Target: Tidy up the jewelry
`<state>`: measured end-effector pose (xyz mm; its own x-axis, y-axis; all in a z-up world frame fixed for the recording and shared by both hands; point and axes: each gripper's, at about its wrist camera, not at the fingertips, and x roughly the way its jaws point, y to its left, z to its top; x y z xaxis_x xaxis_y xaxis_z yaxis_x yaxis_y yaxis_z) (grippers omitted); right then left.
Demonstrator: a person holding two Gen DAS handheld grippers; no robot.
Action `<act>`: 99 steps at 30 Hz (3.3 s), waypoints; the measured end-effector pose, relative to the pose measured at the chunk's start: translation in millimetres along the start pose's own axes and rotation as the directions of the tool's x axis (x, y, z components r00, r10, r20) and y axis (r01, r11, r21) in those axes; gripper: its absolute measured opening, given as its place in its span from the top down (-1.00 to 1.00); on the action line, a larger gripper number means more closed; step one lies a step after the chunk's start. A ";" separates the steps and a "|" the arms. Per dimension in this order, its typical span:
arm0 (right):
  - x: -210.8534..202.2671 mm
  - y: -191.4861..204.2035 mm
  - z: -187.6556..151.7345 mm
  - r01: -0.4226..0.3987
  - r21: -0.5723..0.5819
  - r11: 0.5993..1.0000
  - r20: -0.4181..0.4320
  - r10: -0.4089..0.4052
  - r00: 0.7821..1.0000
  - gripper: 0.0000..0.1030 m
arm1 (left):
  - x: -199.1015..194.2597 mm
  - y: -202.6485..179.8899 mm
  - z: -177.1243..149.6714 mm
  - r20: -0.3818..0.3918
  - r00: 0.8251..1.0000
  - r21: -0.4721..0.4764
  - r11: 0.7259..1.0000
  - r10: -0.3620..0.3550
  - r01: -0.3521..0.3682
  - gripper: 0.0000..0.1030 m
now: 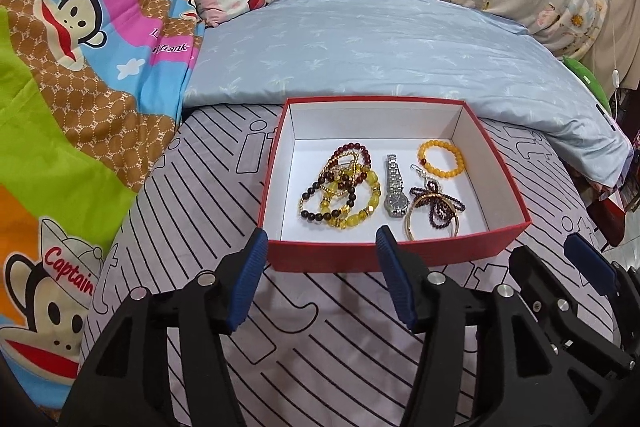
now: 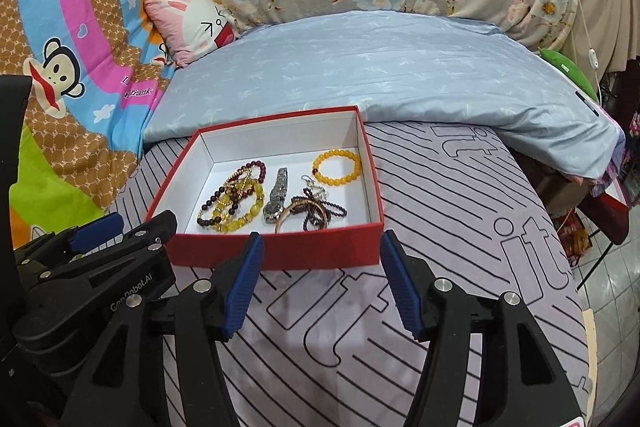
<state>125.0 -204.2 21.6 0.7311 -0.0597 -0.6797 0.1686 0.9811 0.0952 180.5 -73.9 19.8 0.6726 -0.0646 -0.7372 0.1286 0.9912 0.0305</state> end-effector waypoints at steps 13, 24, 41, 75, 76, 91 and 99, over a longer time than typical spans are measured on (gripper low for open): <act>-10.4 -4.3 -23.3 0.042 0.022 0.999 0.001 -0.042 0.999 -0.43 | -8.7 8.9 -23.8 0.018 0.997 -0.021 0.997 0.069 -0.069 -0.60; -13.1 -1.0 -32.3 0.079 0.010 0.997 -0.012 -0.079 0.997 -0.53 | -10.3 14.4 -35.9 0.004 0.996 -0.012 0.996 0.091 -0.091 -0.69; -14.9 9.1 -30.6 0.081 -0.015 0.997 -0.006 -0.081 0.997 -0.53 | -12.3 24.9 -38.1 0.002 0.995 -0.050 0.994 0.099 -0.099 -0.69; -13.8 9.1 -31.1 0.077 -0.010 0.997 -0.007 -0.078 0.997 -0.53 | -10.3 25.4 -39.8 -0.001 0.995 -0.049 0.994 0.096 -0.096 -0.69; -13.8 9.3 -31.1 0.079 -0.012 0.997 -0.008 -0.079 0.997 -0.54 | -10.2 25.3 -39.3 -0.001 0.995 -0.047 0.994 0.096 -0.096 -0.69; -13.2 9.4 -32.4 0.079 -0.012 0.997 -0.011 -0.079 0.997 -0.54 | -9.7 25.7 -40.8 -0.004 0.995 -0.047 0.994 0.097 -0.097 -0.69; -12.8 9.3 -37.2 0.085 -0.009 0.996 -0.011 -0.085 0.996 -0.54 | -7.0 25.6 -39.9 -0.011 0.996 -0.045 0.995 0.086 -0.087 -0.68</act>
<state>92.6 -187.4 4.2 0.7070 -0.1410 -0.6930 0.2242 0.9741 0.0305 150.0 -43.5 -1.2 0.6733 0.0226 -0.7390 0.0369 0.9973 0.0641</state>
